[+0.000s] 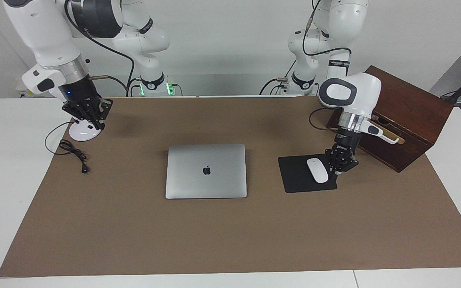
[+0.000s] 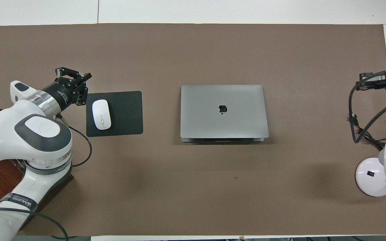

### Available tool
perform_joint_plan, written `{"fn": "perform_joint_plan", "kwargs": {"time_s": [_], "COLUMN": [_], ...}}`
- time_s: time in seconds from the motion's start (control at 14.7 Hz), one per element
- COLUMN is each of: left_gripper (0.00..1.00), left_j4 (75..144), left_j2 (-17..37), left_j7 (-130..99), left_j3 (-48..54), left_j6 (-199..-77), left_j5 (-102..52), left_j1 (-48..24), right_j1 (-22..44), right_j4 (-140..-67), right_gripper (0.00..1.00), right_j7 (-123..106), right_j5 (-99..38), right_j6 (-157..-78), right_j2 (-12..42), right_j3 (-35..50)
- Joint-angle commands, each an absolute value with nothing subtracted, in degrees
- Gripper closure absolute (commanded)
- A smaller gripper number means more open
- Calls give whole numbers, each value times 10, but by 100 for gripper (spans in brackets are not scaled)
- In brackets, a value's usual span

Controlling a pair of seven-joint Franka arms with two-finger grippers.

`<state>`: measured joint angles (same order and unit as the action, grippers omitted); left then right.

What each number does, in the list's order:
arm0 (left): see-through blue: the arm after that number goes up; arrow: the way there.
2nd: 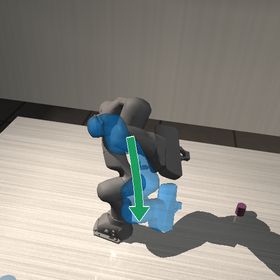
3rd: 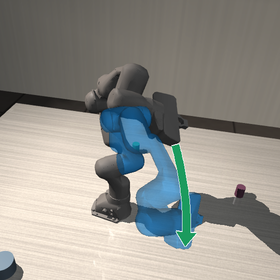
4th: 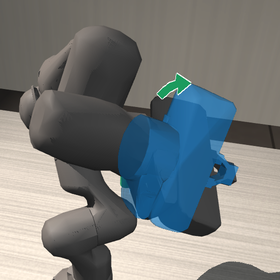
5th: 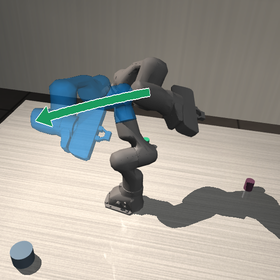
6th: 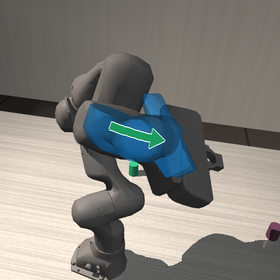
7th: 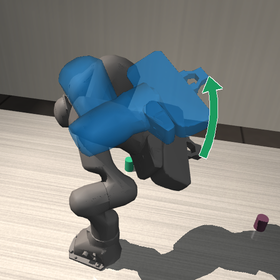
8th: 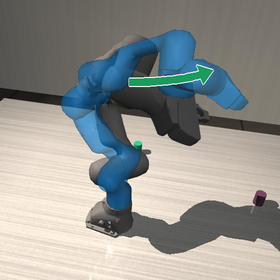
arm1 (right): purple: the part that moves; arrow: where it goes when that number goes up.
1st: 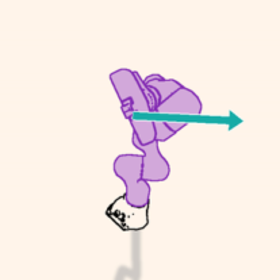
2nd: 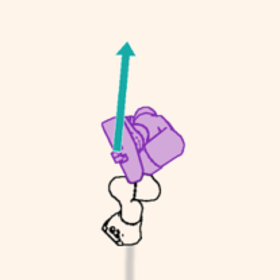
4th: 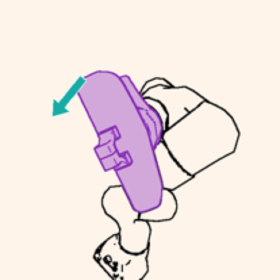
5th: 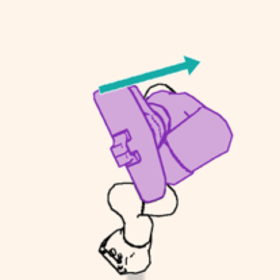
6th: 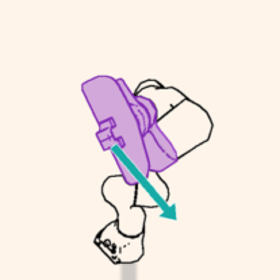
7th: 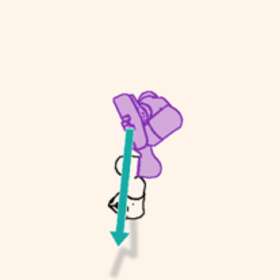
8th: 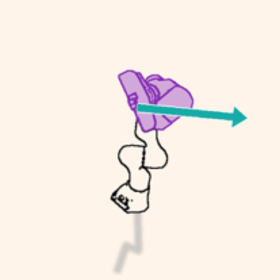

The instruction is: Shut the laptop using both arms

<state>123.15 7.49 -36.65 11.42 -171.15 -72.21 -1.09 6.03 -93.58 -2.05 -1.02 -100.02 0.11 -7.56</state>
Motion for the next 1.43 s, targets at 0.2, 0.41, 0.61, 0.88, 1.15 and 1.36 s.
{"fn": "perform_joint_plan", "kwargs": {"time_s": [0.2, 0.41, 0.61, 0.88, 1.15, 1.36], "left_gripper": [100, 100, 100, 100, 100, 100], "left_j4": [1167, 1128, 1057, 992, 992, 980], "left_j2": [109, 126, 144, 148, 105, 92], "left_j7": [-308, -308, -293, -287, -268, -253], "left_j3": [116, 116, 116, 116, 105, 105], "left_j6": [-1702, -1682, -1580, -1398, -1196, -1064], "left_j5": [-584, -476, -362, -248, -146, -43], "left_j1": [28, 59, 96, 131, 140, 134], "right_j1": [-31, -62, -73, -78, -83, -94], "right_j4": [-937, -938, -939, -942, -942, -944], "right_gripper": [48, 20, 0, 0, 0, 0], "right_j7": [-79, -82, -81, -57, -33, -30], "right_j5": [18, 14, 9, 8, 7, 5], "right_j6": [-967, -935, -921, -905, -900, -900], "right_j2": [-28, -52, -54, -65, -67, -71], "right_j3": [4, 30, 34, 36, 37, 50]}}
